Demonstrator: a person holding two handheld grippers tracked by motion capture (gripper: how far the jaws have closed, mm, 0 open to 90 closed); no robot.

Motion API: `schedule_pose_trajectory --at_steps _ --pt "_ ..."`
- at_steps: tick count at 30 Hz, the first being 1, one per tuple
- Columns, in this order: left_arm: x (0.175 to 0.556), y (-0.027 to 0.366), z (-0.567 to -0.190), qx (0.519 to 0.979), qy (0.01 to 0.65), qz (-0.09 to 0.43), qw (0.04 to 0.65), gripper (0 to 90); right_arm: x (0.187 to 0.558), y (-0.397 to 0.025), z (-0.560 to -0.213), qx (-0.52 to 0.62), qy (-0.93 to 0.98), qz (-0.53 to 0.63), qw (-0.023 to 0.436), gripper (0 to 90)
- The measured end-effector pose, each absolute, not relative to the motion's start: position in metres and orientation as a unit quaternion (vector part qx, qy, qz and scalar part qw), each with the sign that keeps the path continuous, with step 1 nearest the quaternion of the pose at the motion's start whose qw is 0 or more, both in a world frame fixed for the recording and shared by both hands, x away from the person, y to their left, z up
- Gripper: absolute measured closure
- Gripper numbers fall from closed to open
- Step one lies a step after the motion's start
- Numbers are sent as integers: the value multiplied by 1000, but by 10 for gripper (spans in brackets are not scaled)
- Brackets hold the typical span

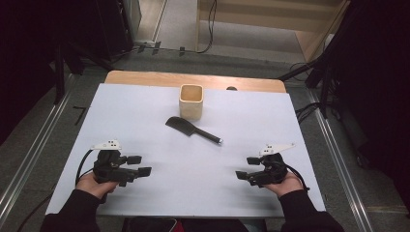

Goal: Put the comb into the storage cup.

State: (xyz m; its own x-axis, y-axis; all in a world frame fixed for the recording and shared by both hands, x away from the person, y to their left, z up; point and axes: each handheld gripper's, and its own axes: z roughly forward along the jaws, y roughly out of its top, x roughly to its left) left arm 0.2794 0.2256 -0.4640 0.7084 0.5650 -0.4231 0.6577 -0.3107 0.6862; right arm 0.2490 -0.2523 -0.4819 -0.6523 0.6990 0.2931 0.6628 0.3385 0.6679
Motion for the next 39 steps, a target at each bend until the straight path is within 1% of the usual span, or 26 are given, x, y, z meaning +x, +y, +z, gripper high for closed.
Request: schedule_pose_trajectory --at_steps 10,16,19,28,29,39 --pt "280 225 -463 807 379 -51 450 257 262 -248 -474 412 809 418 17 204" --pt "281 225 -463 807 379 -50 450 257 268 -244 -474 399 821 407 28 206" --pt "281 224 -464 807 378 -50 451 257 272 -245 -473 404 817 410 25 206" --pt "281 224 -464 808 377 -51 449 257 279 -244 -467 401 815 416 35 209" --pt "281 224 -464 808 377 -51 450 257 282 -243 -465 398 817 414 41 209" --pt "281 224 -464 808 378 -51 450 257 298 -228 -457 403 811 422 38 211"
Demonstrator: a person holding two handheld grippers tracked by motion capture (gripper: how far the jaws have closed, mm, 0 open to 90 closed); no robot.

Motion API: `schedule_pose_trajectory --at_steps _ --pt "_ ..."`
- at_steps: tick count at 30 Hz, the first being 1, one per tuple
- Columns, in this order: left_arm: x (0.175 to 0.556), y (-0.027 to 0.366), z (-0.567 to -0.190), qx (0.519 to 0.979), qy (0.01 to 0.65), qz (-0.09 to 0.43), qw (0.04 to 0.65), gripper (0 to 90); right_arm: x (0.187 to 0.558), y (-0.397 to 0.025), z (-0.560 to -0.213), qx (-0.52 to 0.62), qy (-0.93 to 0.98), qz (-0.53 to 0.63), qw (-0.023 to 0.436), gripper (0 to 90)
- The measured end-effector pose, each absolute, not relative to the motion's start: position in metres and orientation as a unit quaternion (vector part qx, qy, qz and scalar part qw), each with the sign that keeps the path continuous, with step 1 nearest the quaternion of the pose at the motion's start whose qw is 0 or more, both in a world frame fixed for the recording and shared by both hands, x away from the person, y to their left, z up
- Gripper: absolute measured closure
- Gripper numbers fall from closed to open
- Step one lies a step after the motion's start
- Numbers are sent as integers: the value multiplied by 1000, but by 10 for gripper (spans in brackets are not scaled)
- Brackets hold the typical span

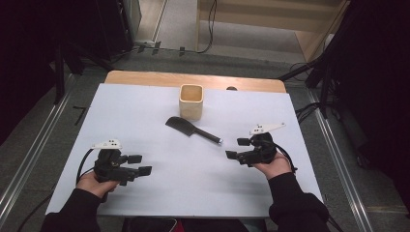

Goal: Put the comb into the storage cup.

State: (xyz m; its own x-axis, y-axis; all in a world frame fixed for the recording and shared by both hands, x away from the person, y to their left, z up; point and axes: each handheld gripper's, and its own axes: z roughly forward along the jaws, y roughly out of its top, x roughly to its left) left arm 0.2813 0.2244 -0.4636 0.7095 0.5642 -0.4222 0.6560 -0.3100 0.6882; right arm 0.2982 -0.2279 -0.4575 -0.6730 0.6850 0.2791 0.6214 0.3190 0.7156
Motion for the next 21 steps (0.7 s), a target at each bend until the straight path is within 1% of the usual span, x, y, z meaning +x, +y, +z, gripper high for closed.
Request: schedule_pose_trajectory --at_steps 18,21 --pt "281 224 -464 808 376 -52 450 257 318 -213 -451 388 817 425 43 219" --pt "281 224 -464 808 377 -52 451 257 323 -212 -450 383 819 426 37 217"
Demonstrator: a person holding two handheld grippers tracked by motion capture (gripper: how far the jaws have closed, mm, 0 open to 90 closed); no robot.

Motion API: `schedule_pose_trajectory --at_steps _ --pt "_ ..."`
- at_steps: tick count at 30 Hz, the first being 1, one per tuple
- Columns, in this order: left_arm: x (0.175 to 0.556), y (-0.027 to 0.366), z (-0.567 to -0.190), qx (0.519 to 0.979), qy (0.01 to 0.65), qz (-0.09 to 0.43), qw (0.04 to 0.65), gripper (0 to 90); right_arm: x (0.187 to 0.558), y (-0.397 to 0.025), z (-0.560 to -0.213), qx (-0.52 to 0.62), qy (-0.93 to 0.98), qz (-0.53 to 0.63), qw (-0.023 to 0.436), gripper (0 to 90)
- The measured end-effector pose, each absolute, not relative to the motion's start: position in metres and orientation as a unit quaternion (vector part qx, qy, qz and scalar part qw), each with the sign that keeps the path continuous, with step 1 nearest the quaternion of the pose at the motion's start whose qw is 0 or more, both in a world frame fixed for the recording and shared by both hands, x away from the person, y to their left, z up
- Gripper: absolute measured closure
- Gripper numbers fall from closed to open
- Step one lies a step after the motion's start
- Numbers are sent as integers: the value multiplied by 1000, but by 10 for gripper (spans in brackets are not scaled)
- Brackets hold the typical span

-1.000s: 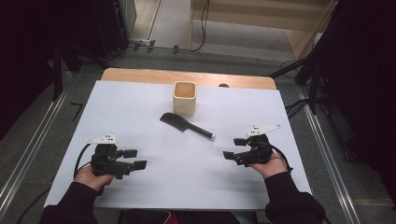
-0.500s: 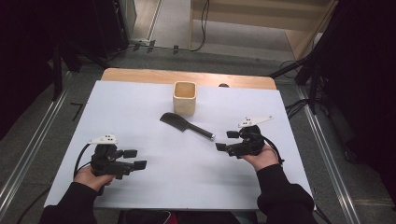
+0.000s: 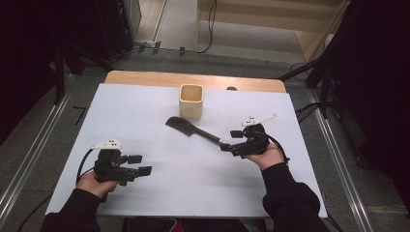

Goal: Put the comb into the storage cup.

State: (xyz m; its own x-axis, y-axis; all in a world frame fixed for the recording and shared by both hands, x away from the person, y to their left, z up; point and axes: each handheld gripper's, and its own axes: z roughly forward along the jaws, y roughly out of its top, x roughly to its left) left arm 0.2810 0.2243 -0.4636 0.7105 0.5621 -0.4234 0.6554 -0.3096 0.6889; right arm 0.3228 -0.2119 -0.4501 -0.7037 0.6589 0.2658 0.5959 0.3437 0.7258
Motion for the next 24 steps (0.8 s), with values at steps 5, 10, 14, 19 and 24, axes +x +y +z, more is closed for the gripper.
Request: schedule_pose_trajectory --at_steps 5,10,14,19,24 --pt "281 225 -464 806 378 -52 451 257 331 -207 -450 387 817 426 34 215" --pt "280 228 -462 803 380 -49 456 257 337 -205 -451 386 819 425 31 217" --pt "279 227 -463 806 378 -50 454 257 343 -202 -452 384 820 424 28 217" --pt "279 226 -464 807 378 -50 451 257 350 -199 -453 382 823 420 30 218" --pt "277 230 -465 805 383 -48 451 257 360 -193 -451 379 825 418 32 220"
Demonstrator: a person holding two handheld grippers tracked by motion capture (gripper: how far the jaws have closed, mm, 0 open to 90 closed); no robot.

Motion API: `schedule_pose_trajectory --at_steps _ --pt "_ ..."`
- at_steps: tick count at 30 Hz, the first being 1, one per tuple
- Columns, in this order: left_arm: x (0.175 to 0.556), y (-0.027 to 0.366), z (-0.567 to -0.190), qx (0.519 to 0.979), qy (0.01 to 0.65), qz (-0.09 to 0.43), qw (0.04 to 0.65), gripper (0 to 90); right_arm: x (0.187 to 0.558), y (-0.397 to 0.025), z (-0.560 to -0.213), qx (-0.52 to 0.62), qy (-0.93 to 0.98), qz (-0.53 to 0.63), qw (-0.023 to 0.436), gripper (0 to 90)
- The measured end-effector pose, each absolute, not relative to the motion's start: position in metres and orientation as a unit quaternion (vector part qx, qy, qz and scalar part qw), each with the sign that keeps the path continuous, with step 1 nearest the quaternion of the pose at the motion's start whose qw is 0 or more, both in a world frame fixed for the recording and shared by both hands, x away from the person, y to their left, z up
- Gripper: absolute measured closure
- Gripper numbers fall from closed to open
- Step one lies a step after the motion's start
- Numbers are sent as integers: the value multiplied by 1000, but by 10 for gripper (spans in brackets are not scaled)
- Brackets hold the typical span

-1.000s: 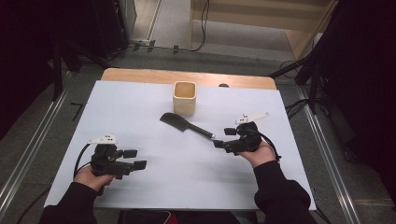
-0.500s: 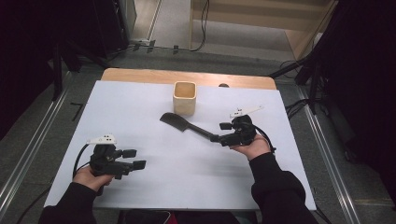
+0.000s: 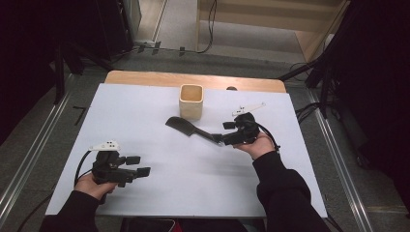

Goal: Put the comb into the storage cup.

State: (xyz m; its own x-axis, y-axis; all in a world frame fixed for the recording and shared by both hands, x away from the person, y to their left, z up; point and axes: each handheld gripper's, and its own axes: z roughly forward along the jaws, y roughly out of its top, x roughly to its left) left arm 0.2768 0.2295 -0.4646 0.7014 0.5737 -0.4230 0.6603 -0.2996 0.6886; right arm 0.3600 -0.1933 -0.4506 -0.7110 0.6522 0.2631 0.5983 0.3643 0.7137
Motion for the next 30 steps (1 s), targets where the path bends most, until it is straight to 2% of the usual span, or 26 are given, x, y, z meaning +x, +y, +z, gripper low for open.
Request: schedule_pose_trajectory --at_steps 17,30 --pt "271 236 -466 801 395 -44 448 257 386 -178 -446 364 828 425 35 236" --pt "270 237 -466 801 397 -44 447 257 391 -180 -452 359 830 425 34 247"
